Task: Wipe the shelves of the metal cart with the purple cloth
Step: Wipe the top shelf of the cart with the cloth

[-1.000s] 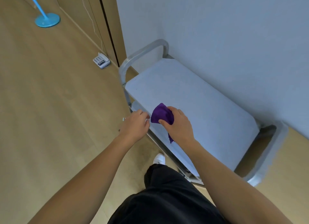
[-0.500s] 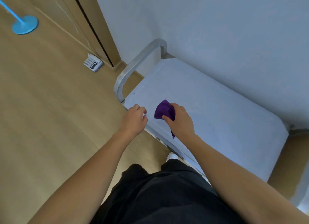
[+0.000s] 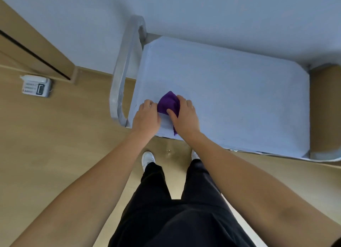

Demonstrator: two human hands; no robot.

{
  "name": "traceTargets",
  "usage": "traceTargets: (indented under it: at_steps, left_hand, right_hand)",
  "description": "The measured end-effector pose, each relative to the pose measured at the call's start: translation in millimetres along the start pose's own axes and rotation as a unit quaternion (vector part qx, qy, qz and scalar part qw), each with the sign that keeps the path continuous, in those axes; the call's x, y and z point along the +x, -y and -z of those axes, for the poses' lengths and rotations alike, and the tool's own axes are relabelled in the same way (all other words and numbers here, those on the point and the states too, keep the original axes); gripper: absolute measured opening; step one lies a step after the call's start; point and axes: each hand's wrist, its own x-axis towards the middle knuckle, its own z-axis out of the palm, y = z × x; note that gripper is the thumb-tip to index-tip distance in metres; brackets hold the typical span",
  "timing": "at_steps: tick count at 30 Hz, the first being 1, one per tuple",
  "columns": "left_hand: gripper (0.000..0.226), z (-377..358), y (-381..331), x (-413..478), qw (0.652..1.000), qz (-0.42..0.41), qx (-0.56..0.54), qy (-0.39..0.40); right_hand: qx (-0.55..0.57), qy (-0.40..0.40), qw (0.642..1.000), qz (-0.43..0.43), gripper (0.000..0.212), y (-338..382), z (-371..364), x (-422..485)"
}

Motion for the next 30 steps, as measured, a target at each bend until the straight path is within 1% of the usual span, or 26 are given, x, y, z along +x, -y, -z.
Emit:
traceTargets:
  at_steps: [3,6,8,10,14,16,18,19,20,22,24,25,27,30]
  left_hand:
    - [0.034,-5.3,14.1,5.3,1.0,-0.003,-0.022,0.016]
    - [0.043,-10.3,26.3,2.1,0.999,-0.008,-0.052,0.009]
    - [0.048,-12.4,32.7,0.0,0.997,-0.013,-0.081,0.004]
    - [0.05,-12.6,35.9,1.6,0.994,-0.013,-0.107,0.009]
    - [0.05,-10.3,39.9,6.2,0.986,-0.014,-0.166,0.002]
    - [0.052,-10.9,43.6,2.8,0.985,-0.026,-0.173,0.006]
    - [0.054,-13.2,48.0,-1.9,0.986,-0.04,-0.162,0.026]
    - [0.055,-14.7,50.3,-3.2,0.987,-0.049,-0.15,0.039]
    - [0.055,-16.1,52.6,-4.1,0.988,-0.059,-0.132,0.053]
    - [0.053,-16.7,55.9,-3.5,0.989,-0.073,-0.098,0.077]
    - [0.051,-15.8,55.2,-2.5,0.99,-0.07,-0.087,0.084]
    - [0.051,-15.3,53.9,-2.4,0.991,-0.063,-0.088,0.082]
    - [0.051,-14.4,51.1,-2.4,0.992,-0.051,-0.094,0.063]
    - [0.042,-12.8,49.0,-1.5,0.992,-0.044,-0.12,0.017]
  right_hand:
    - [-0.087,-0.035,0.995,-0.02,0.069,-1.6,-20.6,-6.3]
    - [-0.145,-0.034,0.988,0.028,0.065,-10.9,-33.9,-7.0]
    - [-0.145,-0.025,0.987,0.057,0.062,-13.5,-41.3,1.3]
    - [-0.137,-0.018,0.989,0.058,0.061,-5.2,-54.7,3.9]
    - [-0.112,-0.019,0.991,0.069,0.069,22.6,-87.4,-23.4]
    - [-0.107,-0.011,0.988,0.11,0.071,17.2,-83.8,-28.0]
    - [-0.138,-0.01,0.98,0.144,0.071,-2.6,-69.7,-18.4]
    - [-0.159,-0.023,0.977,0.139,0.069,-13.7,-61.3,-11.9]
    - [-0.171,-0.041,0.978,0.113,0.066,-23.2,-53.1,-5.5]
    - [-0.157,-0.082,0.984,0.014,0.067,-31.5,-42.9,3.6]
    - [-0.131,-0.107,0.982,-0.089,0.069,-18.1,-47.7,6.3]
    - [-0.123,-0.113,0.979,-0.116,0.068,-5.4,-53.7,4.5]
    - [-0.111,-0.106,0.982,-0.111,0.062,20.2,-71.4,-6.1]
    - [-0.107,-0.078,0.991,-0.033,0.05,45.1,-90.2,-27.3]
